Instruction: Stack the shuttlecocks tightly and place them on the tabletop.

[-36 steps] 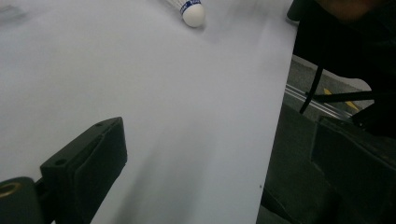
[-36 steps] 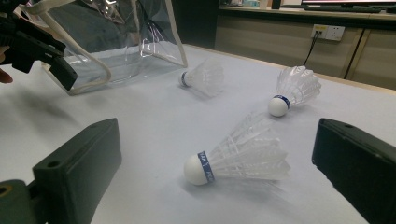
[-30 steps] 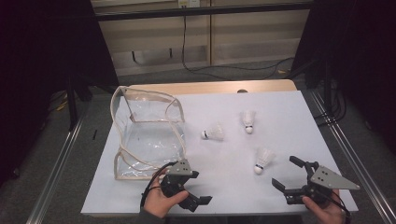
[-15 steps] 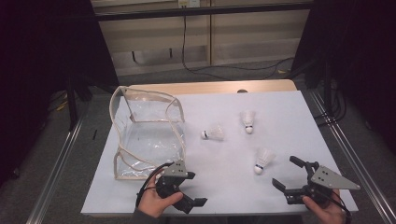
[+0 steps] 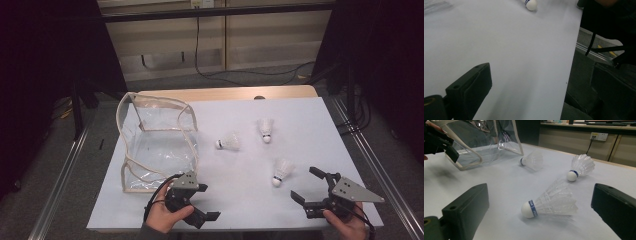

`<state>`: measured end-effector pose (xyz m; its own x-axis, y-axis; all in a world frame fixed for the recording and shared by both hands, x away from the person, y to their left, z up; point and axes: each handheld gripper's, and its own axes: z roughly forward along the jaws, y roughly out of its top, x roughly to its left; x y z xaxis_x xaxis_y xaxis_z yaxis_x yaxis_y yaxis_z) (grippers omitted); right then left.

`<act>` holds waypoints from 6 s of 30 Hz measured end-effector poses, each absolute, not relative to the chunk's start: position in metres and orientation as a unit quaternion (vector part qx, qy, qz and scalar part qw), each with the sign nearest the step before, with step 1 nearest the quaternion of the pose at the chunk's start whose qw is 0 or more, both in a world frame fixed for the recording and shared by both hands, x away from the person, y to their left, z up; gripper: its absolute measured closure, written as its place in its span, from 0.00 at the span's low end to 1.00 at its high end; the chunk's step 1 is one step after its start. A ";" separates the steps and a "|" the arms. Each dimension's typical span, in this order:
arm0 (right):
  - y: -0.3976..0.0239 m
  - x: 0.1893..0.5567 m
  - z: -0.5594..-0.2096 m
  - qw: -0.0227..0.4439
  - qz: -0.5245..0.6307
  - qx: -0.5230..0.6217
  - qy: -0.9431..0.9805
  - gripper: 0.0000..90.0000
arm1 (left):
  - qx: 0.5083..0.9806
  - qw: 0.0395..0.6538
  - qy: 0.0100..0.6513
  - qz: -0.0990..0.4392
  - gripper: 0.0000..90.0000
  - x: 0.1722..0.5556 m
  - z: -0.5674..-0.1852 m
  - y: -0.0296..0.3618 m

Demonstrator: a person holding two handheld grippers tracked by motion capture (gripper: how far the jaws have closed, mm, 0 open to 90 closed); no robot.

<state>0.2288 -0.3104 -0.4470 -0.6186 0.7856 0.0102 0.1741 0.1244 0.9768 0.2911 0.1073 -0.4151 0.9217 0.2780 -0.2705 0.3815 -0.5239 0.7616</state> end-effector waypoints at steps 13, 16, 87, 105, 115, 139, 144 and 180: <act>-0.310 0.229 -0.447 0.269 0.566 0.344 0.700 0.01 | 0.866 0.464 0.178 -0.060 0.06 0.288 -0.407 0.118; -0.309 0.229 -0.447 0.269 0.566 0.343 0.700 0.01 | 0.864 0.467 0.177 -0.060 0.08 0.288 -0.406 0.122; -0.308 0.234 -0.447 0.270 0.561 0.346 0.702 0.01 | 0.851 0.479 0.212 0.020 0.07 0.299 -0.402 0.198; -0.305 0.235 -0.447 0.274 0.554 0.340 0.708 0.01 | 0.849 0.481 0.219 0.028 0.07 0.304 -0.403 0.207; -0.308 0.242 -0.447 0.273 0.555 0.348 0.704 0.01 | 0.847 0.483 0.221 0.031 0.06 0.303 -0.401 0.210; -0.307 0.262 -0.444 0.263 0.542 0.364 0.710 0.01 | 0.844 0.489 0.219 0.028 0.06 0.304 -0.401 0.212; -0.306 0.267 -0.445 0.256 0.539 0.372 0.711 0.00 | 0.845 0.487 0.218 0.028 0.06 0.303 -0.401 0.212; -0.302 0.288 -0.449 0.212 0.527 0.380 0.730 0.06 | 0.851 0.475 0.222 0.037 0.06 0.303 -0.400 0.213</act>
<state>0.2881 -0.3017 -0.4486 -0.6214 0.7783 0.0902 0.3314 0.1568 0.9304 0.3032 0.2133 -0.4000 0.8990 0.4122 -0.1481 0.3426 -0.4512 0.8240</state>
